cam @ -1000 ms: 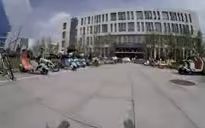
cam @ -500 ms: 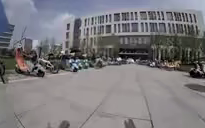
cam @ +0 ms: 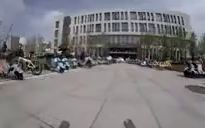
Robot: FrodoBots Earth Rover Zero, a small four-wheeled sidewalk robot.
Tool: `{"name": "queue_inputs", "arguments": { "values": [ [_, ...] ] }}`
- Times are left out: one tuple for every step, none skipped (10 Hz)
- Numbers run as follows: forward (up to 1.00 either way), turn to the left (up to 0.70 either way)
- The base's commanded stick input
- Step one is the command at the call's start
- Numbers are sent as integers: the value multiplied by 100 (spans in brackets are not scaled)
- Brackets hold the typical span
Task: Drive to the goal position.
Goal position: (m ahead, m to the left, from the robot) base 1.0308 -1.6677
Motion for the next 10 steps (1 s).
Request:
{"name": "queue_inputs", "arguments": {
  "values": [
    [100, -40],
    [100, -40],
    [100, -40],
    [100, -40],
    [100, -40],
    [100, -40],
    [100, -40],
    [100, -40],
    [100, -40],
    [100, -40]
  ]
}}
